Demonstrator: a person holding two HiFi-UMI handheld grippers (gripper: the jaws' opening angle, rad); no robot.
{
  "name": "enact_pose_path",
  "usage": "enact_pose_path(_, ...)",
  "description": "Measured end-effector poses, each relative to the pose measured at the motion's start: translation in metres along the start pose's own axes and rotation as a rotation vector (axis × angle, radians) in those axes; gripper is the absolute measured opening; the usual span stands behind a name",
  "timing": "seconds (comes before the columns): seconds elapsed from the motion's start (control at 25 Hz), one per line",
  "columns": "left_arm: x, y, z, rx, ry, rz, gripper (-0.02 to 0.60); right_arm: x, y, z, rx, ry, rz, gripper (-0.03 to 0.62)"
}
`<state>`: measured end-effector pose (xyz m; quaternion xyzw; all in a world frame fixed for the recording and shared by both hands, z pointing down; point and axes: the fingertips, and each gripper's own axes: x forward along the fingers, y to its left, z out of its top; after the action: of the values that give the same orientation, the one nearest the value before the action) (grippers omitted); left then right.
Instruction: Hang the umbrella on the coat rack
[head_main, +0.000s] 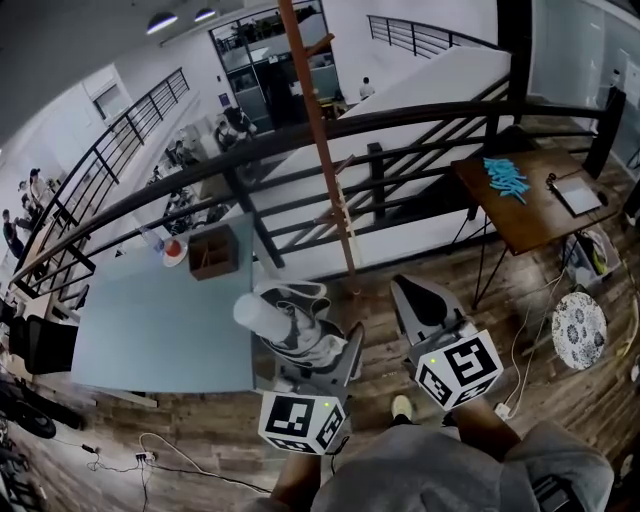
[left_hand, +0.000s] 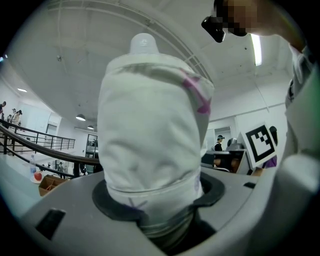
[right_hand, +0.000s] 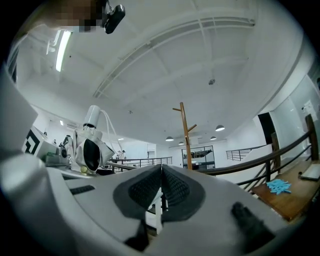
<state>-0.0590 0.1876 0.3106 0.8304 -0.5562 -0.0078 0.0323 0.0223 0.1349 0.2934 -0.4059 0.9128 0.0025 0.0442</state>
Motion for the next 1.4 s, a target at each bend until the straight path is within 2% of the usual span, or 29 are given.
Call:
enact_pose_path(0.48,0.067,0.015,0.01,0.002,0.004,0.024,0.285,0.046,-0.048,0.001,-0.057,0.018,0.044,0.025)
enact_pose_path(0.96,0.111,0.01,0.007,0.003,0.014,0.047,0.284,0.064,-0.084,-0.001,-0.049,0.012,0.095,0.025)
enact_pose_path(1.4,0.144,0.003,0.006,0.018,0.014,0.059,0.284,0.076,-0.111,-0.001,-0.018,-0.001,0.107,0.025)
